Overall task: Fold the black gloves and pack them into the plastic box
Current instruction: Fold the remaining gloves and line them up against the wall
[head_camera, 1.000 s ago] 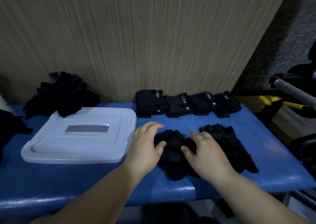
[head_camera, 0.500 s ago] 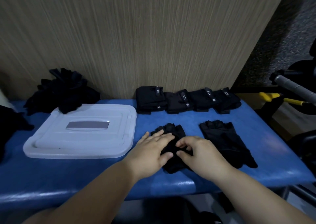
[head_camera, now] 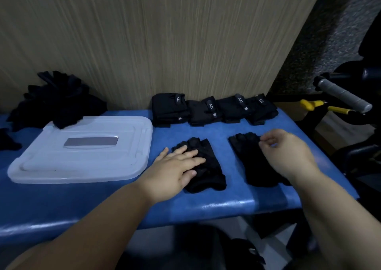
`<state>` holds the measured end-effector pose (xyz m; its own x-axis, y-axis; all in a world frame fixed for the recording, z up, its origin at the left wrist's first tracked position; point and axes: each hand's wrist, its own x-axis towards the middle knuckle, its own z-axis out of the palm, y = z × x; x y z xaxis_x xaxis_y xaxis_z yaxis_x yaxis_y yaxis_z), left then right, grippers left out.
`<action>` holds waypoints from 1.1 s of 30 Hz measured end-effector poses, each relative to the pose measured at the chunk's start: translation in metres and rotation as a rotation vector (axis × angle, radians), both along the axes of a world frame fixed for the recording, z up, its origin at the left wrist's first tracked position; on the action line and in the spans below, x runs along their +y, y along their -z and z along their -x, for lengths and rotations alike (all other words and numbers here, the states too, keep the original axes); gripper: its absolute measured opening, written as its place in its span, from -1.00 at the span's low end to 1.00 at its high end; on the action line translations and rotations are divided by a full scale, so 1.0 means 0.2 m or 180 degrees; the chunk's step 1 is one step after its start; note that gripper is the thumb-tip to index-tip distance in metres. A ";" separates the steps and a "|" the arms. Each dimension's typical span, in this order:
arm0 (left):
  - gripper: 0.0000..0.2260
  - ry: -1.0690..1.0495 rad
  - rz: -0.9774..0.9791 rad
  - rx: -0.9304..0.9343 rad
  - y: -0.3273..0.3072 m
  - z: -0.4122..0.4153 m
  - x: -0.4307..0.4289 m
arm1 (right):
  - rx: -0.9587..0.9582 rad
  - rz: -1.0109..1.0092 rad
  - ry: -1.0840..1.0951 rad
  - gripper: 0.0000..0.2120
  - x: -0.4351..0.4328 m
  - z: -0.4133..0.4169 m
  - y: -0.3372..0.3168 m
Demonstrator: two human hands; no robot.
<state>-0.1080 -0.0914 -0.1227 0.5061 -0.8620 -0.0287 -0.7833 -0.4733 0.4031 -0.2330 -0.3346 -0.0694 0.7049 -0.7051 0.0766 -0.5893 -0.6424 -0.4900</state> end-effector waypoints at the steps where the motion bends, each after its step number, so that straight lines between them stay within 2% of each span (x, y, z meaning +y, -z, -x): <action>1: -0.62 -0.0002 0.0002 0.0003 0.00 0.00 0.00 | 0.0371 -0.0023 0.0111 -0.79 -0.04 0.01 0.00; 4: -0.62 -0.0001 0.0020 0.0016 0.01 0.00 0.00 | 0.1289 -0.0161 0.0297 -0.55 -0.08 0.03 0.03; 6: -0.62 0.0005 0.0029 0.0013 0.01 0.00 0.00 | 0.1314 -0.0229 0.0357 -0.54 -0.06 0.02 0.03; 9: -0.62 -0.0001 0.0068 0.0013 0.00 0.00 0.00 | 0.0960 -0.0508 0.0260 -0.59 -0.02 0.00 0.03; 11: -0.62 0.0000 0.0109 0.0003 0.01 0.00 0.01 | 0.0564 -0.1007 0.0131 -0.63 0.02 -0.02 0.03; 14: -0.63 0.0001 0.0126 0.0003 0.01 0.00 0.01 | 0.0267 -0.1512 0.0008 -0.47 0.07 -0.04 0.04; 20: -0.63 0.0021 0.0086 0.0006 0.00 0.00 0.01 | -0.0073 -0.1997 -0.0174 -0.37 0.07 -0.06 0.03; 21: -0.63 0.0020 0.0074 0.0005 0.00 -0.01 0.01 | -0.0088 -0.2069 -0.0156 -0.41 0.05 -0.06 0.02; 24: -0.63 0.0020 0.0074 0.0010 0.01 -0.01 0.01 | -0.0051 -0.2242 -0.0198 -0.77 0.01 -0.04 0.01; 25: -0.63 0.0020 0.0081 0.0021 0.01 -0.01 0.01 | -0.0014 -0.2185 -0.0199 -0.81 0.01 -0.04 0.01; 28: -0.64 0.0014 0.0148 0.0083 0.01 -0.01 0.01 | -0.0328 -0.2161 -0.0195 -0.70 0.02 -0.05 0.00; 31: -0.66 -0.0063 0.0301 0.0264 0.01 -0.02 0.01 | -0.0958 -0.2717 -0.0336 -0.68 0.10 -0.07 -0.05; 33: -0.70 -0.0218 0.0568 0.0544 0.00 -0.02 0.01 | -0.1116 -0.3141 -0.0560 -0.67 0.16 -0.08 -0.07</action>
<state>-0.1032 -0.0892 -0.1225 0.5643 -0.8250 0.0308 -0.6652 -0.4324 0.6087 -0.2169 -0.3025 -0.0544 0.8525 -0.4562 -0.2552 -0.2515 0.0700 -0.9653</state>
